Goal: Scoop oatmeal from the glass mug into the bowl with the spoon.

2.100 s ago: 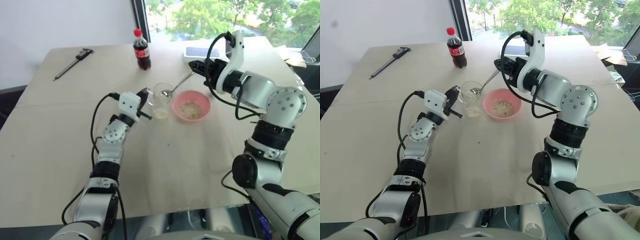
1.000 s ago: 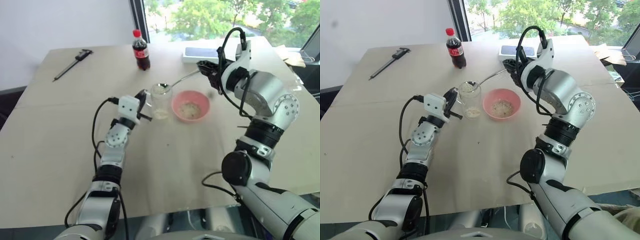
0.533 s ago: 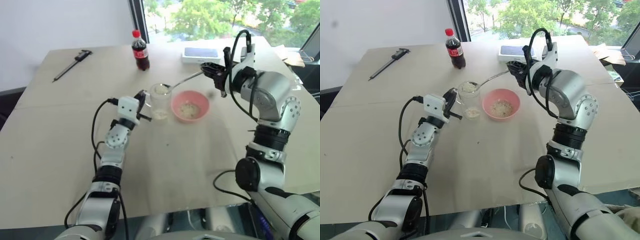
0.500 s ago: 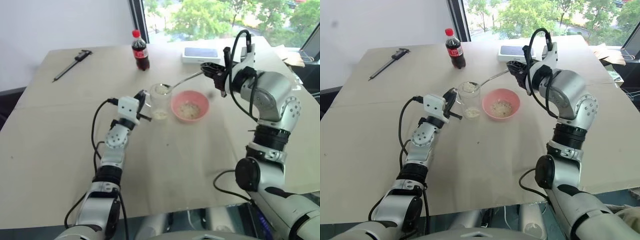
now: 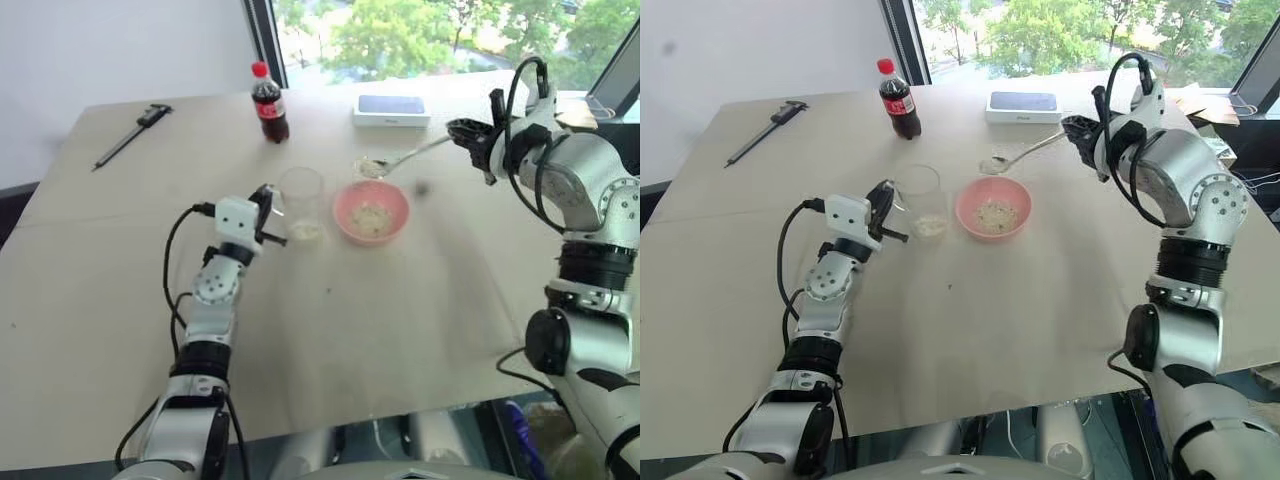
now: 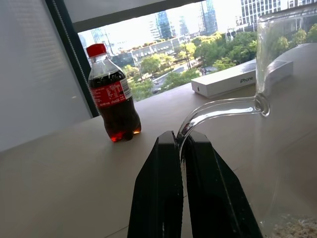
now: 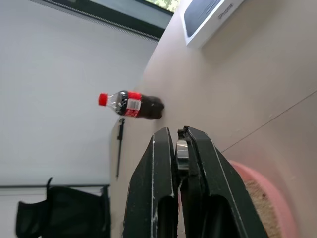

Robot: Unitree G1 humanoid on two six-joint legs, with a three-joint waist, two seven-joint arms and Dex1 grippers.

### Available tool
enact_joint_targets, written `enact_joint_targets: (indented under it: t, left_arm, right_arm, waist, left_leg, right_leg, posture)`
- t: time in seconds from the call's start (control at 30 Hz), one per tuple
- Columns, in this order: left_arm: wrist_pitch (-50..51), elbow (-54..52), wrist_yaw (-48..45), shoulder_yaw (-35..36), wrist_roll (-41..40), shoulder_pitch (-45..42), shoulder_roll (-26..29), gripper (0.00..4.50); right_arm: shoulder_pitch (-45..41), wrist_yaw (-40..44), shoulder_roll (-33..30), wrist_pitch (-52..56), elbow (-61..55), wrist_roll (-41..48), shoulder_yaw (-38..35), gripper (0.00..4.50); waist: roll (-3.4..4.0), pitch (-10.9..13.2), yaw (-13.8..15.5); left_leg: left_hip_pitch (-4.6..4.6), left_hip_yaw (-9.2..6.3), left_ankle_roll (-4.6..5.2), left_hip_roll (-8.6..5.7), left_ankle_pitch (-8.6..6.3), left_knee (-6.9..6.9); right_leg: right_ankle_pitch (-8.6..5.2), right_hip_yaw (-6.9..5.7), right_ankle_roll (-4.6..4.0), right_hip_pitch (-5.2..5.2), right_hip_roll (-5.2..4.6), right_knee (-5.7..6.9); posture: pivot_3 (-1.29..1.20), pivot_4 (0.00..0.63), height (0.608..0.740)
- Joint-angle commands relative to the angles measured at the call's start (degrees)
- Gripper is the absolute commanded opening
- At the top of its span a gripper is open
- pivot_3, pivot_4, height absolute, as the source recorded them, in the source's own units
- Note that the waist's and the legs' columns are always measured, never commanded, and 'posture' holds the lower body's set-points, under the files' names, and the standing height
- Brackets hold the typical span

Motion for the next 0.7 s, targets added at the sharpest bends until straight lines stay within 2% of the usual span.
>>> enact_joint_targets:
  t: [0.03, 0.27, 0.43, 0.6, 0.7]
  left_arm:
    - [1.8, -1.4, 1.2, 1.7, 0.5, 1.6, 1.5, 0.03]
    - [3.9, -4.2, 2.1, 2.0, 0.1, 2.6, 0.9, 0.03]
    - [4.8, -5.1, 2.2, 1.8, -0.2, 2.8, 0.7, 0.03]
    - [5.3, -5.6, 2.5, 1.6, 0.0, 2.9, 0.3, 0.03]
    - [5.6, -6.0, 2.6, 1.5, 0.1, 3.1, 0.0, 0.03]
  right_arm:
    - [4.5, 12.4, -2.8, 2.2, -7.8, -8.1, 4.0, 0.00]
    - [5.2, 42.2, -10.9, -5.6, -21.5, -37.8, 21.9, 0.00]
    - [4.1, 59.3, -14.6, -13.7, -26.7, -52.5, 29.8, 0.00]
    - [4.6, 69.4, -17.1, -19.5, -27.1, -63.8, 33.2, 0.00]
    - [5.5, 71.1, -16.2, -18.9, -26.7, -65.3, 31.7, 0.00]
  waist:
    - [-0.02, 0.0, 0.1]
    - [0.02, 0.0, 0.1]
    - [0.00, 0.0, 0.2]
    - [-0.02, 0.0, 0.6]
    - [-0.03, 0.0, 0.6]
  left_leg:
    - [-0.01, -0.05, 0.00, 0.02, 0.00, -0.03]
    - [-0.05, 0.04, 0.00, 0.02, -0.01, -0.05]
    - [-0.05, 0.03, 0.00, 0.02, -0.01, -0.03]
    - [-0.07, -0.01, -0.01, 0.01, -0.01, -0.03]
    - [-0.08, -0.03, -0.02, 0.00, -0.01, -0.03]
  right_leg:
    - [0.00, -0.07, 0.00, 0.01, 0.01, -0.06]
    - [0.02, 0.02, 0.05, -0.09, 0.06, -0.11]
    - [0.02, -0.02, 0.05, -0.07, 0.04, -0.15]
    - [0.03, -0.07, 0.05, -0.06, 0.02, -0.20]
    - [0.03, -0.08, 0.05, -0.06, 0.01, -0.21]
  posture:
    - [0.00, 0.150, 0.740]
    - [0.00, 0.150, 0.740]
    - [0.00, 0.150, 0.740]
    - [0.00, 0.150, 0.740]
    - [0.00, 0.150, 0.740]
